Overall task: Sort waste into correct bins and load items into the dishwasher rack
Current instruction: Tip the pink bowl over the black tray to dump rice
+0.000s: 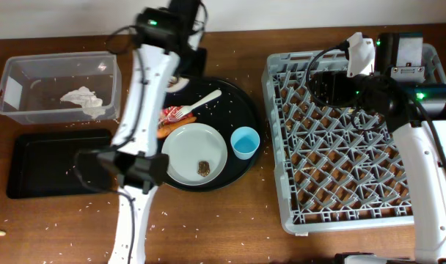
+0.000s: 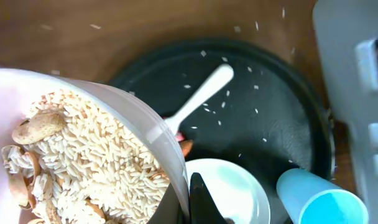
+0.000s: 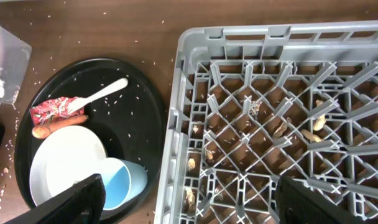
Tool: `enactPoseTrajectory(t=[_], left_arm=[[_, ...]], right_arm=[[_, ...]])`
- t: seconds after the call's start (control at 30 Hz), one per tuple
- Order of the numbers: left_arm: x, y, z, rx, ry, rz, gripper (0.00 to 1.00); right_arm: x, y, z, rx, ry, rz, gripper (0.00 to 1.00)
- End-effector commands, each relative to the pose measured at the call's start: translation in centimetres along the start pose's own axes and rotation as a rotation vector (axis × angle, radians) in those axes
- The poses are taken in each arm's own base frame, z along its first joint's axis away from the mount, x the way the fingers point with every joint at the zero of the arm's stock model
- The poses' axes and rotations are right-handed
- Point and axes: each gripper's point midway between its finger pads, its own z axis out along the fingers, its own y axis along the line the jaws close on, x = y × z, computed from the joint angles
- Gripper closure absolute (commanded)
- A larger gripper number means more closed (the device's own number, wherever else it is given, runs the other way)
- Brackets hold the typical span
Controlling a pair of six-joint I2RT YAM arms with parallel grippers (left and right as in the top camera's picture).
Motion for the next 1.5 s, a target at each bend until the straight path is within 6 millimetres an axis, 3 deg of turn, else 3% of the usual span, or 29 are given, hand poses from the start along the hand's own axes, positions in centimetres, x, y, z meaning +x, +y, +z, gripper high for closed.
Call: enactPoseTrajectory(t=[0.0, 0.07, 0.2, 0.3, 0.37, 0.4, 0.57, 0.67, 0.77, 0.93, 1.2, 1.33, 1.47], left_arm=[[-0.3, 2.7, -8.0, 0.014, -0.145, -0.068, 1.0], [1.2, 4.7, -9.3, -0.005, -0.118, -0.107, 1.0], [7.6, 10.5, -10.7, -0.063, 0.019, -0.25, 1.0], [13.0, 14.6, -9.8, -0.09, 0.153, -0.388, 1.0], [16.9, 16.5, -8.0, -0.085, 0.263, -0.48, 1.0], [17.9, 17.1, -6.8, -0.081, 0.291, -0.504, 0.99], [19.5, 17.2, -1.7, 0.178, 0.269, -0.504, 1.0], [19.7, 18.1, -0.7, 0.382, 0.151, -0.524, 1.0], [20.3, 20.5, -0.5, 0.476, 0.019, -0.584, 1.0], [20.7, 23.8, -1.9, 0.625, -0.229, -0.687, 1.0], [21.8, 29.3, -7.2, 0.732, -0.611, -0.776, 1.0], [23.2, 30.8, -7.7, 0.757, -0.713, -0.83, 1.0], [23.3, 31.5, -6.9, 0.82, -0.795, -0.84, 1.0]], right_arm=[[-0.6, 0.3, -0.9, 0.005, -0.028, -0.022, 0.13], [-0.6, 0.3, -0.9, 0.005, -0.028, -0.022, 0.13], [-0.7, 0.4, -0.9, 0.004, -0.029, -0.022, 0.13], [-0.7, 0.4, -0.9, 0.001, -0.03, -0.022, 0.13], [-0.7, 0.4, -0.9, 0.002, -0.029, -0.022, 0.13], [-0.6, 0.4, -0.9, 0.001, -0.029, -0.022, 0.13], [-0.4, 0.4, -0.9, 0.002, -0.017, -0.018, 0.13], [-0.2, 0.4, -0.9, 0.002, -0.011, -0.017, 0.13], [-0.2, 0.4, -0.9, 0.001, -0.011, -0.015, 0.13], [-0.2, 0.4, -0.9, 0.0, -0.011, -0.005, 0.13], [-0.2, 0.8, -0.9, -0.022, -0.01, -0.005, 0.14], [-0.2, 0.8, -0.9, -0.022, -0.01, -0.005, 0.13], [-0.2, 0.8, -0.9, -0.022, -0.01, -0.005, 0.13]])
